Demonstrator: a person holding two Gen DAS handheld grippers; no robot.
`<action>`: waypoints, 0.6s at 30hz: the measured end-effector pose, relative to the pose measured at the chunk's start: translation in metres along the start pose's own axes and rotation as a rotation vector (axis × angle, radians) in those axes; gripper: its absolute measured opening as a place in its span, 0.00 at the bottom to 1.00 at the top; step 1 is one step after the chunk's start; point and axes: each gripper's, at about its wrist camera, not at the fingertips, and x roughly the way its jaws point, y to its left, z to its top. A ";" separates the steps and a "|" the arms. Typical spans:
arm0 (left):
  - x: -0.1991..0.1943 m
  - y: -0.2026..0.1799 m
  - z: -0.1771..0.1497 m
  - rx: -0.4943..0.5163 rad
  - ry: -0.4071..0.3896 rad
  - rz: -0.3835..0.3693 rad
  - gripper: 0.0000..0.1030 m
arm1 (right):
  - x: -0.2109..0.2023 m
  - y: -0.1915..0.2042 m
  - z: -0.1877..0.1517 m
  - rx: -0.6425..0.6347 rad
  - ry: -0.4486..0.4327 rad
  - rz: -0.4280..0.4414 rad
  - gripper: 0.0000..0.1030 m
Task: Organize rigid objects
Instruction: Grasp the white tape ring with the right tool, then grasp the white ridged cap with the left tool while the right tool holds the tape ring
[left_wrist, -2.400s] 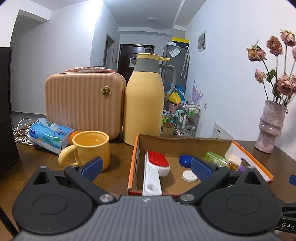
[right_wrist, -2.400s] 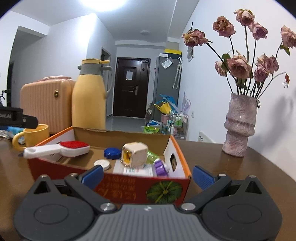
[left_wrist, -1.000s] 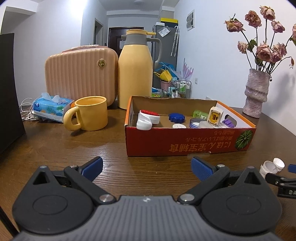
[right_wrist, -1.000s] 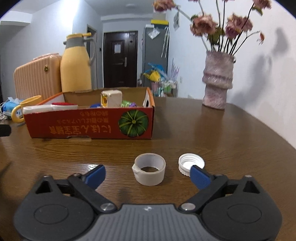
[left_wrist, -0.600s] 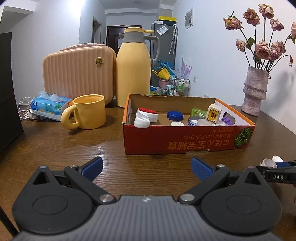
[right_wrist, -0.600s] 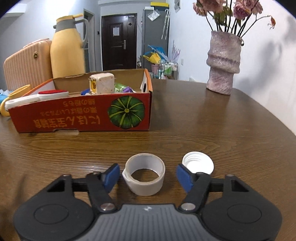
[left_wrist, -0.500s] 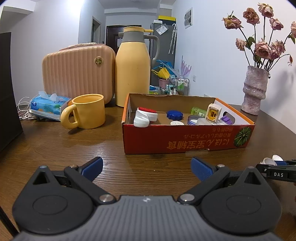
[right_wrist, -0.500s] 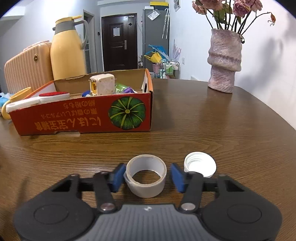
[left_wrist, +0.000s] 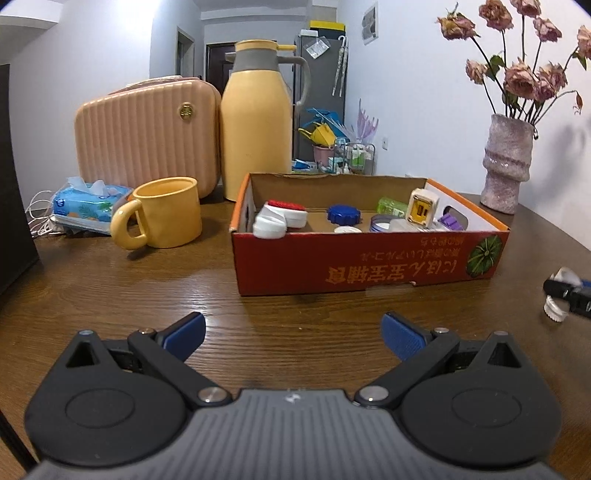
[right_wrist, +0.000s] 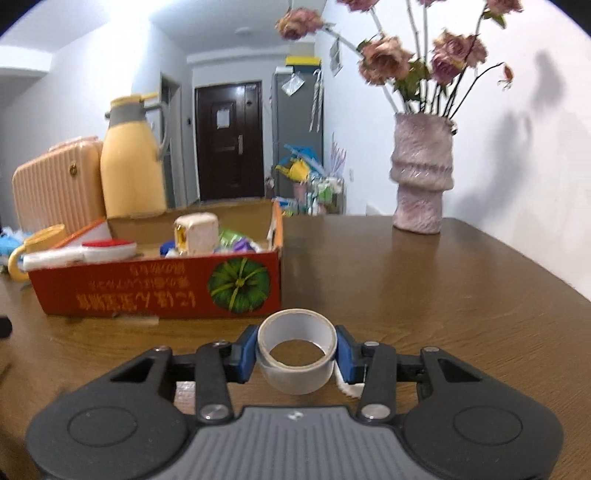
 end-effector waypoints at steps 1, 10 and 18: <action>0.001 -0.003 0.000 0.006 0.003 -0.001 1.00 | -0.002 -0.002 0.001 0.005 -0.012 -0.004 0.41; 0.014 -0.051 0.002 0.051 0.054 -0.057 1.00 | -0.018 -0.029 0.006 0.068 -0.090 -0.020 0.41; 0.028 -0.114 0.004 0.103 0.078 -0.107 1.00 | -0.023 -0.056 0.008 0.104 -0.118 -0.031 0.41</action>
